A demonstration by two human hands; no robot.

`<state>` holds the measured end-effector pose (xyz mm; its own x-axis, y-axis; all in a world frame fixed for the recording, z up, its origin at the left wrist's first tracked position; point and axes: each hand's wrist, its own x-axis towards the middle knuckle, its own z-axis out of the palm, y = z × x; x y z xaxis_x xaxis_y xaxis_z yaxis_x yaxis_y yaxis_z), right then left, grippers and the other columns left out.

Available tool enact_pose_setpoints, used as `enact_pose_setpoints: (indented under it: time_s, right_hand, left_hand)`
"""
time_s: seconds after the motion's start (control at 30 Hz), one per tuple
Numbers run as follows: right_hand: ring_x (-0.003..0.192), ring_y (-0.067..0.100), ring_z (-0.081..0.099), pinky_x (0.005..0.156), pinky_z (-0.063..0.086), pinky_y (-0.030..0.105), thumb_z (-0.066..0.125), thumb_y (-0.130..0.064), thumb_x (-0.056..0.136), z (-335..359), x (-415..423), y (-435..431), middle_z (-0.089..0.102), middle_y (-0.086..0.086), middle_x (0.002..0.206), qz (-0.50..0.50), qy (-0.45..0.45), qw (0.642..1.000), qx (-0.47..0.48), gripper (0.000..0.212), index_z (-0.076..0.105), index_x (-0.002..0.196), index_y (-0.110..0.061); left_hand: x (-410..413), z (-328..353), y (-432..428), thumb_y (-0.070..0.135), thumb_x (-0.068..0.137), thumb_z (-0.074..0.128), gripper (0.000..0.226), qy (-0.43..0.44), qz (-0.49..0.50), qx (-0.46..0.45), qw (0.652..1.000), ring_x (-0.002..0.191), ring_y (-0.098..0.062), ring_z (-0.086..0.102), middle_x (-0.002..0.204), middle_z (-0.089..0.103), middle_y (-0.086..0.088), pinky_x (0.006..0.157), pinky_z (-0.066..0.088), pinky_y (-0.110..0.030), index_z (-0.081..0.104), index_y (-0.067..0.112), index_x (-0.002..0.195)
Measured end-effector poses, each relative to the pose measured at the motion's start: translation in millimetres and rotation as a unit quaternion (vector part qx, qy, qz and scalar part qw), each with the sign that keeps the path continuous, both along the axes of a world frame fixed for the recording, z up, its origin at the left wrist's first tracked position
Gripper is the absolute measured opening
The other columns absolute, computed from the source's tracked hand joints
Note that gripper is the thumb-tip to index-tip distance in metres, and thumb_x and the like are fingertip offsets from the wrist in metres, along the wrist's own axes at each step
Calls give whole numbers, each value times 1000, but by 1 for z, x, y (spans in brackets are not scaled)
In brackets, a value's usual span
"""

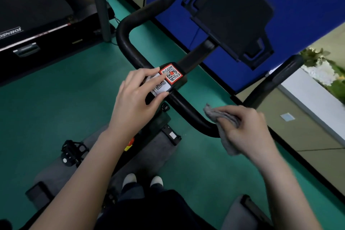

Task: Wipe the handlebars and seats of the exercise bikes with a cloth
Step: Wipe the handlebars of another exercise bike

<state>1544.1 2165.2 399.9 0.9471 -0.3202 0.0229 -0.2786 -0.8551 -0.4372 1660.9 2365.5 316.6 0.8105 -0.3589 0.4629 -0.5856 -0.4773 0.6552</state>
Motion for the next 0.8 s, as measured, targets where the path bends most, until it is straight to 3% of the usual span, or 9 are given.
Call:
enact_pose_setpoints:
  time_s: [0.07,0.13,0.17,0.27,0.37,0.5,0.57,0.7,0.8]
  right_hand:
    - [82,16,59,81,40,7,67,9,74,-18,-8,26,66,-8,83,-51,-134,989,-20,30,76,95,-11]
    - [90,20,57,91,41,14,67,12,74,-39,-9,53,69,3,94,-61,-200,977,-45,30,74,98,-5]
    - [93,22,56,93,37,11,66,12,75,-48,-9,64,68,7,96,-60,-216,973,-62,30,74,99,-3]
    - [89,27,54,91,29,5,63,15,74,-66,-17,68,66,13,94,-60,-250,962,-97,33,73,101,0]
    - [87,28,55,93,31,9,61,15,74,-72,-39,52,65,15,92,-95,-277,947,-134,33,72,102,2]
    - [89,17,49,87,38,14,58,12,78,-72,-49,39,62,18,93,-198,-352,908,-109,30,69,105,4]
    - [91,16,49,83,42,19,58,14,78,-76,-37,49,58,14,94,-178,-393,897,-96,33,67,107,2]
    - [89,23,50,72,47,35,54,12,81,-94,-23,75,54,14,95,-101,-379,917,-66,33,68,108,2]
    - [89,20,50,75,47,31,55,10,82,-103,-39,71,50,6,97,-119,-368,920,-70,30,68,107,1]
  left_hand:
    - [2,-1,1,30,86,63,39,-5,-1,-4,1000,111,-24,51,124,57,-3,89,45,-47,63,13,122]
    - [2,-1,1,31,86,63,39,-9,-3,-5,1000,110,-23,51,124,57,-3,90,44,-44,63,14,122]
    - [2,-1,1,31,86,62,39,-10,-5,-5,1000,110,-23,50,124,57,-3,90,44,-44,63,14,121]
    - [3,-1,0,29,86,62,38,-11,-10,-12,1000,110,-22,49,123,57,-4,90,44,-44,64,13,121]
    - [3,-1,0,28,86,63,38,-8,-12,-18,1000,110,-21,49,122,57,-5,92,43,-43,64,12,120]
    - [2,1,2,31,87,61,39,4,-17,-15,1000,111,-20,47,122,56,-4,94,43,-45,63,13,121]
    - [2,1,2,31,87,60,40,6,-20,-14,1000,111,-20,46,123,56,-5,93,43,-45,63,12,121]
    - [4,2,3,31,87,60,39,3,-22,-4,1000,110,-20,45,122,55,-6,93,43,-45,63,12,121]
    - [5,1,4,32,88,60,39,3,-24,-2,1000,111,-20,45,123,55,-6,93,44,-45,63,12,121]
